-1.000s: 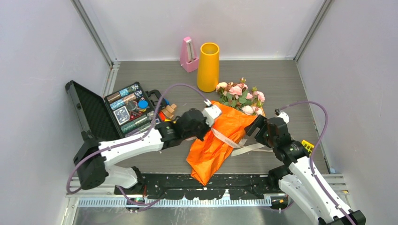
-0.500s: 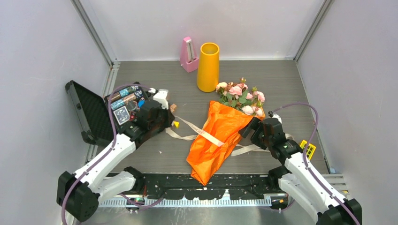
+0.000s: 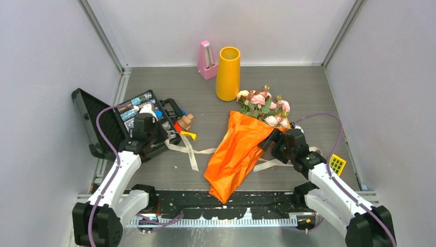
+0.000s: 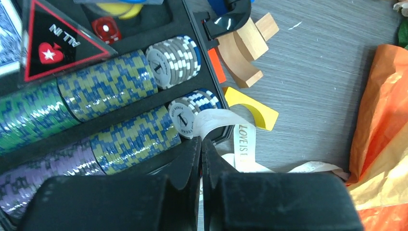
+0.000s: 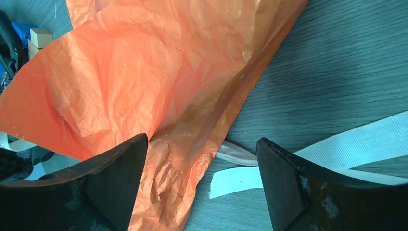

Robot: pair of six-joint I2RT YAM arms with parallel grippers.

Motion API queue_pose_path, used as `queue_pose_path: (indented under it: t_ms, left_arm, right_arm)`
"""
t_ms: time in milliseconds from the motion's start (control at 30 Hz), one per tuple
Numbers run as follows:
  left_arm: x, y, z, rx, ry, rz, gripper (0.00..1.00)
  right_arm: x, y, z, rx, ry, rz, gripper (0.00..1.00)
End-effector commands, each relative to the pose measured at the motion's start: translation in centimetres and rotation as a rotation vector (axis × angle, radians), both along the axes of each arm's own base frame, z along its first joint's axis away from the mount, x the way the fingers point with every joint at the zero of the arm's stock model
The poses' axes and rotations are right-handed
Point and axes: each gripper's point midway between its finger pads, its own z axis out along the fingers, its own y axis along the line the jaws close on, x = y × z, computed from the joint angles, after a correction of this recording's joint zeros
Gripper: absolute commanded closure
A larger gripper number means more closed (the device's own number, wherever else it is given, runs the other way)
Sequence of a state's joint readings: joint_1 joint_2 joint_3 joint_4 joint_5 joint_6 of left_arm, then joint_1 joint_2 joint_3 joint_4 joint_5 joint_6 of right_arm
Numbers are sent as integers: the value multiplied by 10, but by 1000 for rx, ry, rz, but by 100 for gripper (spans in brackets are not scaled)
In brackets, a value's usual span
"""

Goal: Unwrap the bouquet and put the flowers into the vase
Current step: Untie the ribbon from the wrapping paper, then unfold the wrapping paper at the center of the board.

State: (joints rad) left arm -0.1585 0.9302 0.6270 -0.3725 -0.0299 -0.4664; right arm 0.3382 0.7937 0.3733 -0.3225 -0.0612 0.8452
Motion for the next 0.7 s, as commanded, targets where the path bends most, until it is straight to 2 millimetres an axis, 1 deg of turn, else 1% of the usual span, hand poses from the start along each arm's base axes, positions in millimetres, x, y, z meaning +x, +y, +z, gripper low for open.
queue_pose_path:
  t_ms: [0, 33, 67, 100, 133, 200, 267, 333, 433, 567, 667]
  left_arm:
    - [-3, -7, -4, -70, 27, 3, 86]
    - [-4, -7, -3, -70, 32, 5, 72]
    - [-6, -6, 0, -69, 36, 3, 54]
    - [-7, -7, 2, -70, 39, -2, 43]
    - [-9, -8, 3, -74, 40, -10, 34]
    - [-14, -15, 7, -99, 39, -37, 25]
    - [-20, -23, 8, -110, 43, -68, 20]
    - [-28, -36, 8, -129, 45, -121, 19]
    - [-39, -61, 7, -186, 40, -203, 19]
    - [-56, -95, 7, -204, 44, -318, 19]
    - [-69, -131, 7, -295, 51, -422, 19]
  right_arm:
    - [10, 7, 2, 47, -31, -4, 12]
    - [11, 8, 3, 53, -34, -4, 12]
    - [11, 9, 1, 54, -31, -5, 12]
    - [12, 9, 0, 53, -31, -6, 12]
    - [12, 8, 0, 52, -29, -8, 12]
    - [13, 8, -1, 49, -32, -11, 12]
    - [15, 7, -2, 48, -34, -18, 12]
    - [16, 7, -3, 47, -33, -27, 12]
    - [17, 5, -5, 44, -27, -40, 12]
    - [16, 4, -8, 42, -23, -51, 12]
    - [16, 2, -7, 45, -29, -63, 12]
